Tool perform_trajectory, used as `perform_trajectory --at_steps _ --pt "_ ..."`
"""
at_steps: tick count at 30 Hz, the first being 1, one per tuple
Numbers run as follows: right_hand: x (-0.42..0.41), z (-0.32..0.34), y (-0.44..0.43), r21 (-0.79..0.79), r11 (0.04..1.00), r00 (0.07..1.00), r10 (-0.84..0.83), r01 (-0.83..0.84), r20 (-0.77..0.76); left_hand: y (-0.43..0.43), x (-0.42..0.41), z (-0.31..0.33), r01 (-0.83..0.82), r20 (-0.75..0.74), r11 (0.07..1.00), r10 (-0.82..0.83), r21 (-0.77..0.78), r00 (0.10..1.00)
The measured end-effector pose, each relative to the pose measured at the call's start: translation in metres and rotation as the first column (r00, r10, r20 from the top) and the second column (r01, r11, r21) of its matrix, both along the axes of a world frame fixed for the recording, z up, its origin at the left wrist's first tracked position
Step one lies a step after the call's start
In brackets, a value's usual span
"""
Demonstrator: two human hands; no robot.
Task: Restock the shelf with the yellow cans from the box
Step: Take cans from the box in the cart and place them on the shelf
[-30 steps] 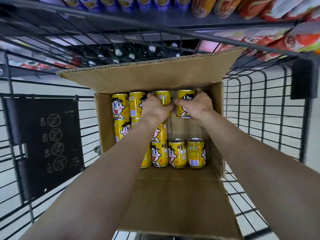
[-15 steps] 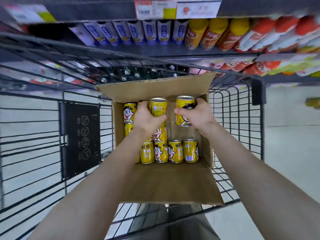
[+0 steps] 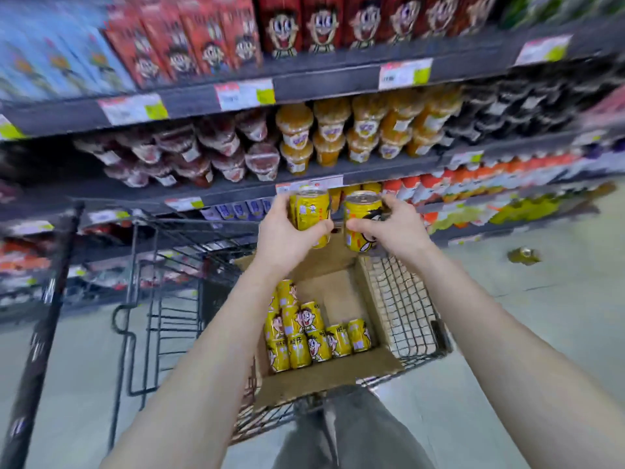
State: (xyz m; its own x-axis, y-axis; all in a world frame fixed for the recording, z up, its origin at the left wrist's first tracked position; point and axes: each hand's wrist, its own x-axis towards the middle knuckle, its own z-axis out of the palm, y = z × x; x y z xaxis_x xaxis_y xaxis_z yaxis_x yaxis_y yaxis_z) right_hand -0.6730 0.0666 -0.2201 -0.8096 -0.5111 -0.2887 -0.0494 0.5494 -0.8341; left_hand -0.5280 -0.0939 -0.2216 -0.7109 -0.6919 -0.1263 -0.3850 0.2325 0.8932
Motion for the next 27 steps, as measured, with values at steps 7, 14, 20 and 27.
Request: perform_trajectory --at_steps 7,14,20,27 --pt "-0.004 0.112 0.052 -0.158 0.986 0.988 -0.082 0.062 -0.128 0.033 -0.012 0.097 0.111 -0.14 0.988 -0.125 -0.104 0.982" --pt "-0.031 0.193 0.119 -0.282 0.958 0.966 -0.121 0.053 -0.23 0.093 -0.053 0.173 0.175 -0.23 0.965 -0.218 -0.193 0.948" --pt "-0.071 0.237 0.197 -0.335 0.941 0.933 -0.155 0.04 -0.324 0.162 -0.101 0.212 0.173 -0.273 0.957 -0.234 -0.231 0.933" --pt "-0.143 0.269 0.327 -0.341 0.939 0.918 -0.167 0.037 -0.36 0.272 -0.177 0.243 0.159 -0.339 0.955 -0.24 -0.25 0.91"
